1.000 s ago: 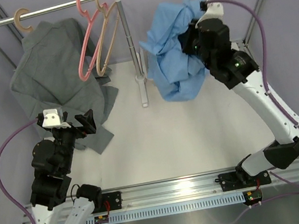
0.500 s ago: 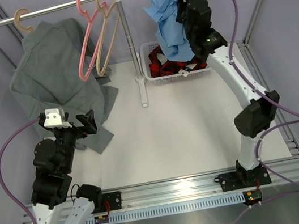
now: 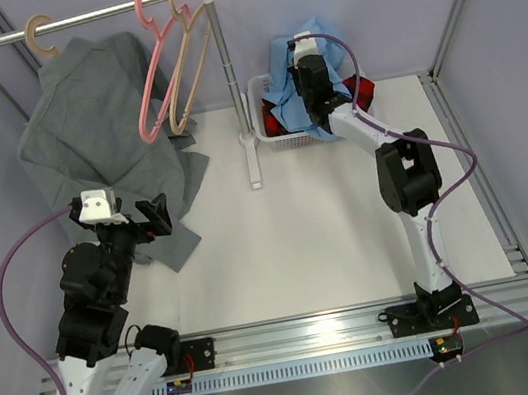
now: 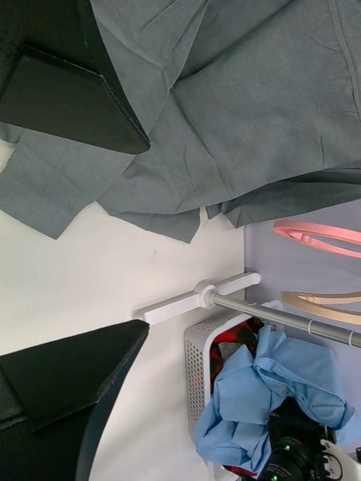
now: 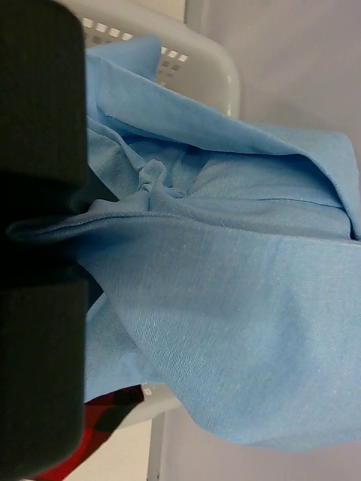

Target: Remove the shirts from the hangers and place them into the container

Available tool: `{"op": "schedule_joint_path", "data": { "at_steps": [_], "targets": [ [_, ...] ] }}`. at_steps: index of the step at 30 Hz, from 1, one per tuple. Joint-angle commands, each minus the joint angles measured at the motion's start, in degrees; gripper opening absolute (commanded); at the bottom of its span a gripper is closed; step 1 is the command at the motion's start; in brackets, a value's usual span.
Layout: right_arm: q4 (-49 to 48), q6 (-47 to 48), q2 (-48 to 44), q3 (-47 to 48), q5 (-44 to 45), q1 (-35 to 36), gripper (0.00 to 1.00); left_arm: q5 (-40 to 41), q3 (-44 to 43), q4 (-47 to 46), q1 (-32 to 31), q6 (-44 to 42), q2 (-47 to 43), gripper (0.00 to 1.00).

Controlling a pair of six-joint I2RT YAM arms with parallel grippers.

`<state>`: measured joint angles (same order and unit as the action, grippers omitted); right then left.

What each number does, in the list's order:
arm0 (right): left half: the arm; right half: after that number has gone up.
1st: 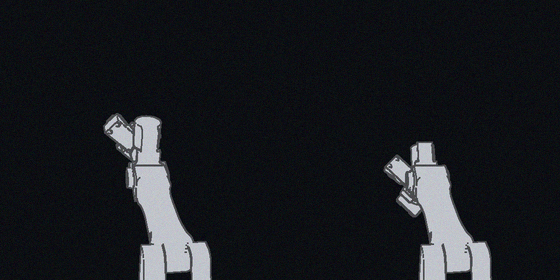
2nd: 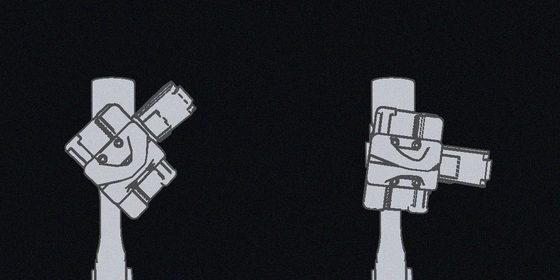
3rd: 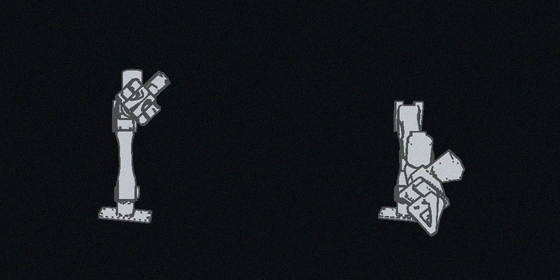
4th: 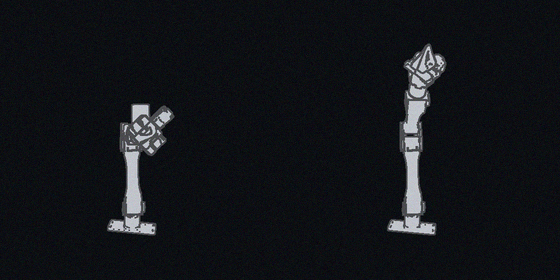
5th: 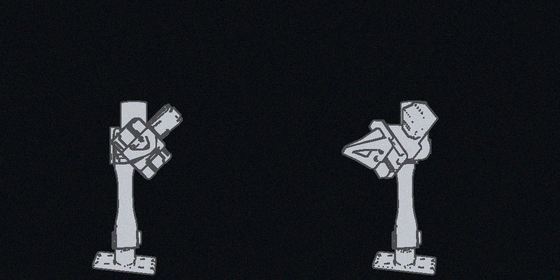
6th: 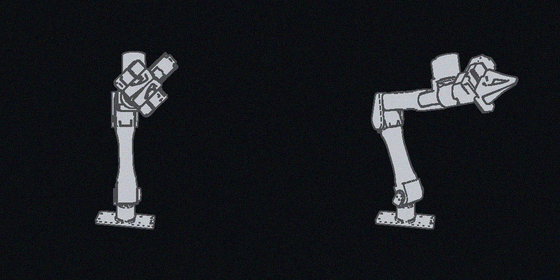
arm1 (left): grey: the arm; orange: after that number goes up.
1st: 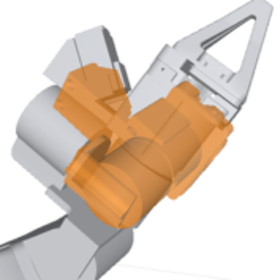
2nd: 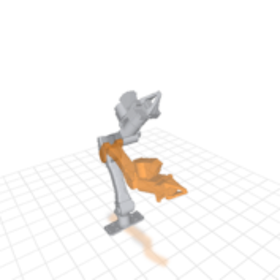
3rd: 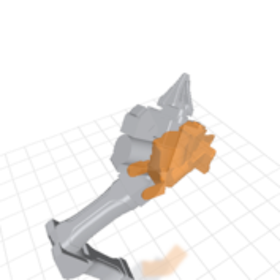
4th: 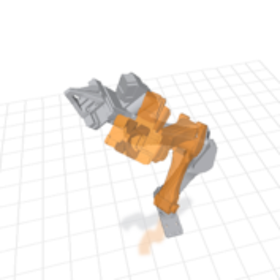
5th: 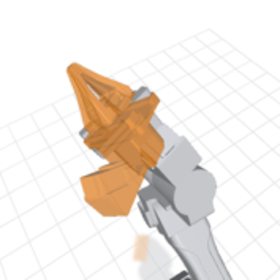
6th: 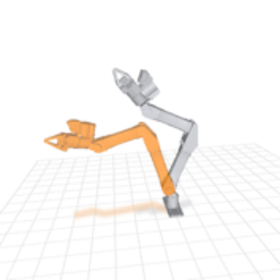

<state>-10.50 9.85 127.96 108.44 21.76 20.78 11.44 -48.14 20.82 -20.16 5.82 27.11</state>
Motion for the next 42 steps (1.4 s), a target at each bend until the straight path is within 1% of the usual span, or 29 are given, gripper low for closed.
{"op": "schedule_joint_path", "data": {
  "at_steps": [1, 2, 3, 5, 7, 8, 9, 11, 12, 14, 15, 16, 18, 19, 25, 27, 29, 31, 32, 34, 37, 39, 40, 41, 42],
  "targets": [
    [5.2, -2.7, -7.5, -1.6, -3.6, 0.0, 0.0, 0.7, 0.3, -3.7, 0.4, -0.6, -0.2, 0.99],
    [7.3, -3.4, -7.9, -1.7, -4.3, -0.2, 0.0, 0.5, 0.3, -3.6, 0.4, -0.6, -0.2, 0.99],
    [12.1, -4.7, -7.9, -1.5, -5.7, -0.3, 0.0, 0.3, 0.3, -3.6, 0.5, -0.6, -0.1, 0.99],
    [17.0, -6.1, -7.3, 0.1, -6.2, -0.5, 0.0, 0.2, 0.3, -3.6, 0.5, -0.5, -0.2, 0.99],
    [25.0, -9.0, -5.4, 3.5, -7.1, -0.9, 0.0, 0.4, 0.3, -3.6, 0.5, -0.6, -0.5, 0.99],
    [27.5, -9.5, -4.7, 4.7, -7.8, -1.1, 0.0, 0.6, 0.4, -3.7, 0.5, -0.6, -0.5, 0.99],
    [32.3, -12.1, -2.8, 6.0, -9.9, -1.7, 0.0, 0.6, 0.3, -3.6, 0.5, -0.6, -0.5, 0.99],
    [37.3, -13.6, -0.5, 10.6, -11.1, -2.2, 0.0, 0.6, 0.3, -3.7, 0.5, -0.6, -0.5, 0.99],
    [41.7, -14.4, 2.0, 12.6, -11.1, -2.5, 0.0, 0.6, 0.3, -3.6, 0.5, -0.6, -0.4, 0.99],
    [45.2, -14.8, 4.4, 17.0, -11.5, -2.8, 0.0, 0.5, 0.3, -3.7, 0.5, -0.6, -0.4, 0.99],
    [48.9, -15.9, 6.9, 18.7, -12.3, -3.1, 0.0, 0.6, 0.3, -3.6, 0.5, -0.6, -0.5, 0.99],
    [50.6, -16.3, 8.2, 22.0, -12.7, -3.6, 0.0, 0.6, 0.3, -3.6, 0.5, -0.6, -0.4, 0.99],
    [55.5, -17.7, 11.7, 25.2, -14.1, -4.2, 0.0, 0.9, 0.4, -3.6, 0.4, -0.7, -0.4, 0.99],
    [56.8, -18.1, 12.7, 27.8, -14.5, -4.4, 0.0, 0.9, 0.4, -3.6, 0.5, -0.8, -0.2, 0.99],
    [64.9, -20.1, 19.4, 34.5, -18.3, -5.7, 0.0, 1.0, 0.5, -3.6, 0.7, -0.8, 0.0, 0.99],
    [65.0, -20.7, 20.1, 34.3, -19.3, -6.3, 0.0, 1.0, 0.5, -3.6, 0.7, -0.8, 0.2, 0.99],
    [63.9, -20.6, 19.4, 32.1, -19.4, -6.3, 0.0, 1.0, 0.4, -3.7, 0.7, -0.7, 0.3, 0.99],
    [60.3, -20.3, 15.9, 27.8, -19.1, -6.3, 0.01, 1.0, 0.4, -3.7, 0.7, -0.7, 0.3, 0.99],
    [57.4, -20.2, 12.9, 25.2, -18.9, -6.3, 0.09, 1.0, 0.4, -3.6, 0.8, -0.7, 0.2, 0.99],
    [55.5, -20.1, 10.0, 23.9, -18.2, -6.3, 0.2, 1.1, 0.4, -3.7, 0.8, -0.7, 0.2, 0.99],
    [53.8, -19.9, 5.1, 24.2, -16.6, -6.3, 0.38, 1.2, 0.3, -3.6, 0.9, -0.6, 0.1, 0.99],
    [52.7, -19.7, 1.9, 24.4, -15.7, -6.3, 0.48, 1.2, 0.3, -3.6, 0.9, -0.6, 0.0, 0.99],
    [52.5, -19.5, 0.8, 24.4, -15.5, -6.3, 0.51, 1.2, 0.3, -3.6, 1.0, -0.6, -0.3, 0.99],
    [52.4, -19.4, -0.1, 24.5, -15.5, -6.3, 0.59, 1.2, 0.3, -3.6, 1.0, -0.6, -0.4, 0.99],
    [52.2, -19.4, -1.9, 24.5, -15.4, -6.4, 0.64, 1.3, 0.3, -3.6, 1.0, -0.6, -0.4, 0.99]
  ]
}}
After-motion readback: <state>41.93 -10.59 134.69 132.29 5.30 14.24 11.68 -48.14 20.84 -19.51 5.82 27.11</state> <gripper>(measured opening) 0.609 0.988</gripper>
